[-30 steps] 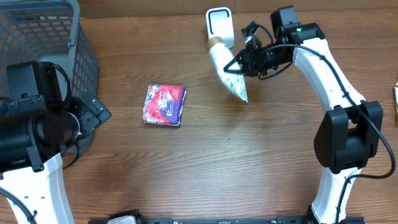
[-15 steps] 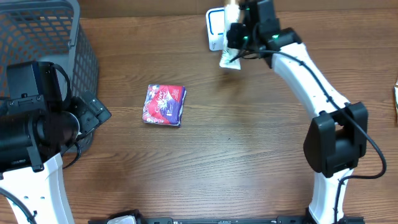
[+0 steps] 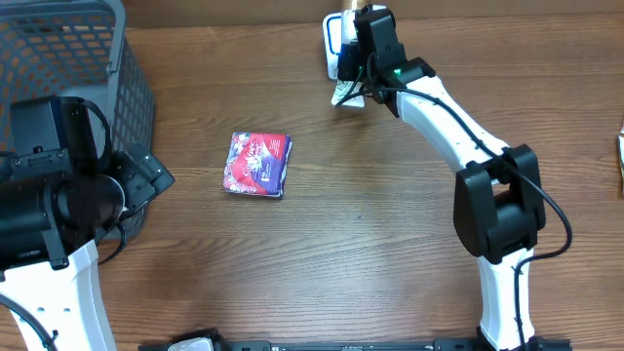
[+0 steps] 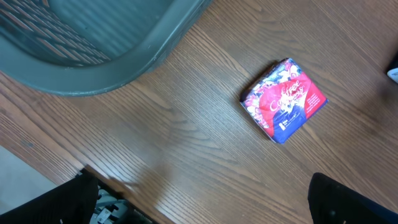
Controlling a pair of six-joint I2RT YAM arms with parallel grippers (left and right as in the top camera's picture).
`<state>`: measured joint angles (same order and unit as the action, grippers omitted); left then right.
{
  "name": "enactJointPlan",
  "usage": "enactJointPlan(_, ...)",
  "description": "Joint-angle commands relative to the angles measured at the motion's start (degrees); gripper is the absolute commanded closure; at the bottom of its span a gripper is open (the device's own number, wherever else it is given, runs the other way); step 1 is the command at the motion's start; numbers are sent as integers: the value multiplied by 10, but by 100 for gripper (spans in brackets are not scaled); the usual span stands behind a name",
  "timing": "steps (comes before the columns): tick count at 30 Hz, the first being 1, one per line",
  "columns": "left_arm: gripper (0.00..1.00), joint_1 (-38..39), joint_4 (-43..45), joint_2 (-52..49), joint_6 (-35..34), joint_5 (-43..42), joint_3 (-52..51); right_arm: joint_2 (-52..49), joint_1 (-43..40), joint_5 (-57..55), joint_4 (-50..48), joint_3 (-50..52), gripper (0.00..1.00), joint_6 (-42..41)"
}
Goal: Scan the item barcode
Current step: 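Carry the white tube off the table's right edge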
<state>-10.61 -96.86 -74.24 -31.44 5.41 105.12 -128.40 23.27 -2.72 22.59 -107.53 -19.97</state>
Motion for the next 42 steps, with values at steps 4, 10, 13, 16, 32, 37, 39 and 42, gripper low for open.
enactJointPlan(4,0,-2,1,0,-9,5,0,4,-1,19,-21,-12,96,-28)
enactJointPlan(10,0,-2,1,0,-9,5,0,4,-1,20,-21,-12,96,-28)
enactJointPlan(13,0,-2,1,0,-9,5,0,5,-2,20,-22,-14,96,-28)
enactJointPlan(16,0,-2,1,0,-9,5,0,14,-11,20,-10,-24,96,-28)
enactJointPlan(32,0,-2,1,0,-9,5,0,168,-255,19,155,-63,96,-86)
enactJointPlan(37,0,-2,1,0,-9,5,0,164,-388,-6,245,-57,96,-86)
enactJointPlan(39,0,-2,1,0,-9,5,0,158,-443,-17,264,-51,96,-86)
enactJointPlan(42,0,-2,1,0,-9,5,0,143,-520,-17,277,-45,96,-86)
